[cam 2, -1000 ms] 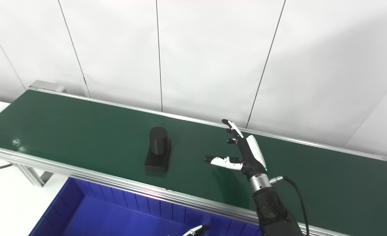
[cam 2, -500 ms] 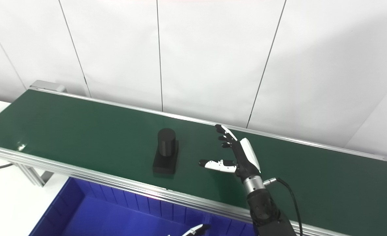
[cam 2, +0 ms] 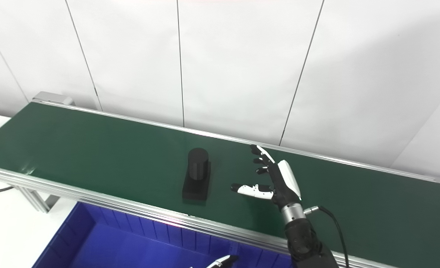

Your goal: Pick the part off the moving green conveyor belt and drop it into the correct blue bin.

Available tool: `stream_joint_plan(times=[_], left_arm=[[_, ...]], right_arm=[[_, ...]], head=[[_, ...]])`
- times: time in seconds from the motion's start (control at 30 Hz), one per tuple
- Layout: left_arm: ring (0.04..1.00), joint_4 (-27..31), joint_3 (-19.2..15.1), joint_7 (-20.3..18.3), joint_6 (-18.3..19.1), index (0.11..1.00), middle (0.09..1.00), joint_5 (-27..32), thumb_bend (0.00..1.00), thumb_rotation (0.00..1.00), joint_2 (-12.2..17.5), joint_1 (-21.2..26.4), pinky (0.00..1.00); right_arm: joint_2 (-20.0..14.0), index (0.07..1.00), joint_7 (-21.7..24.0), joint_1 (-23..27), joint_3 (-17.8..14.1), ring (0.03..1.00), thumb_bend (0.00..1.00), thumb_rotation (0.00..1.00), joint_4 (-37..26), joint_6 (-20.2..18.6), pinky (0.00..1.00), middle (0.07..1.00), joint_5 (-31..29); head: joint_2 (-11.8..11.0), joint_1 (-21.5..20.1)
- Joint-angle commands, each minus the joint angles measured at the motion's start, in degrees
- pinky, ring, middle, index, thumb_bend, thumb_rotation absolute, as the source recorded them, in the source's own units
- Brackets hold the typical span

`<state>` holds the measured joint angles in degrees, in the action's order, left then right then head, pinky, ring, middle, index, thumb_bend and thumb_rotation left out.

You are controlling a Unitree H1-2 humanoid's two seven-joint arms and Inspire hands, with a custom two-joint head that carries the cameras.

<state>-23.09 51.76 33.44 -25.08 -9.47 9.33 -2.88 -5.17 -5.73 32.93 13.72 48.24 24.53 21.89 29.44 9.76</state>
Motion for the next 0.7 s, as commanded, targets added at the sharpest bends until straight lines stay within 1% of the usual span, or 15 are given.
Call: stream_joint_plan(times=[0.0, 0.17, 0.4, 0.67], left_arm=[[0.884, 0.76, 0.06, 0.38, -1.85, 0.887, 0.905, -0.42, 0.83, 0.86, -0.22, 0.87, 0.85], [0.884, 0.73, -0.05, 0.38, -1.85, 0.888, 0.907, -0.3, 0.82, 0.85, -0.31, 0.94, 0.86], [0.88, 0.89, -0.06, 0.46, -1.85, 0.887, 0.904, -0.32, 0.82, 0.85, -0.06, 0.96, 0.86], [0.88, 1.32, -0.37, -0.09, -1.85, 0.888, 0.905, -0.14, 0.82, 0.86, 0.15, 0.67, 0.85]], right_arm=[[-0.28, 0.904, -1.14, 1.82, -0.22, 0.798, 0.89, 0.46, -1.56, 0.84, 0.63, 0.868, 0.08], [-0.46, 0.903, -1.23, 2.01, -0.12, 0.79, 0.9, 0.48, -0.86, 1.17, 0.61, 0.866, 0.28], [-0.23, 0.901, -0.98, 1.92, -0.11, 0.801, 0.89, 0.46, -1.01, 1.11, 0.64, 0.877, 0.1], [-0.23, 0.902, -1.47, 2.21, -0.04, 0.794, 0.9, 0.48, -0.48, 0.96, 0.63, 0.867, 0.5]], head=[[0.04, 0.09], [0.0, 0.05], [-0.05, -0.31], [-0.02, -0.63]])
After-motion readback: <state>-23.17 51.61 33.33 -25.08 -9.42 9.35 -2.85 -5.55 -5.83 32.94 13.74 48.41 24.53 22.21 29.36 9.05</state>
